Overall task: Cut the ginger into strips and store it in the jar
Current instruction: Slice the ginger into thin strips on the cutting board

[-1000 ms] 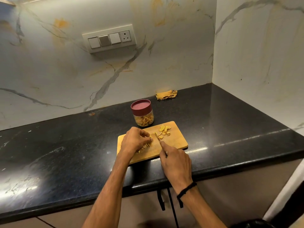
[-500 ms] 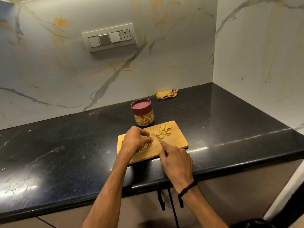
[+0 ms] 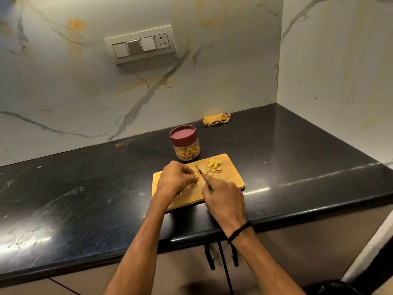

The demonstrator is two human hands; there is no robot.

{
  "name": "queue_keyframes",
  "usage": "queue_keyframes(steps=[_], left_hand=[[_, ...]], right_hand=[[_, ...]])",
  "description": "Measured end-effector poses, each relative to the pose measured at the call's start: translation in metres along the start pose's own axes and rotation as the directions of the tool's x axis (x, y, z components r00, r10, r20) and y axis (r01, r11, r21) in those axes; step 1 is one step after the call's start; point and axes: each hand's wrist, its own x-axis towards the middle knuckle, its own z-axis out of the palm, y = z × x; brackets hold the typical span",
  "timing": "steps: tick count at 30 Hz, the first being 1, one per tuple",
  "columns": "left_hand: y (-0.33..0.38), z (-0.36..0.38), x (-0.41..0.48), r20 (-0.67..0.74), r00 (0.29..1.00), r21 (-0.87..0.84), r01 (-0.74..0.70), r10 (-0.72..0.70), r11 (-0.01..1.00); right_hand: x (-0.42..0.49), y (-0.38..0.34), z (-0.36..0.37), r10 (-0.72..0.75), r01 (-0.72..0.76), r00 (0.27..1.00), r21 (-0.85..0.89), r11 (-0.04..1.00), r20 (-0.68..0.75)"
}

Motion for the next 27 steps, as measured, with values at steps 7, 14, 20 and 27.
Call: queue_keyframes(steps=[7, 14, 20, 27], left_hand=[[-0.002, 0.002, 0.002, -0.012, 1.000, -0.012, 0.001, -0.001, 1.000], [-0.003, 0.002, 0.003, -0.015, 1.000, -0.008, -0.011, 0.011, 1.000], [-0.003, 0.003, 0.003, -0.019, 1.000, -0.011, -0.001, 0.000, 1.000], [-0.003, 0.003, 0.005, -0.022, 1.000, -0.008, 0.013, -0.014, 1.000]], right_hand=[[0.004, 0.001, 0.012, -0.041, 0.042, 0.999, -0.051, 0.998, 0.021], [0.002, 0.000, 0.010, -0.049, 0.051, 0.998, -0.041, 0.998, 0.042], [0.002, -0.003, 0.009, -0.061, 0.066, 0.996, -0.082, 0.995, 0.063], [-0.001, -0.018, 0.013, -0.064, 0.091, 0.991, -0.245, 0.965, 0.116]])
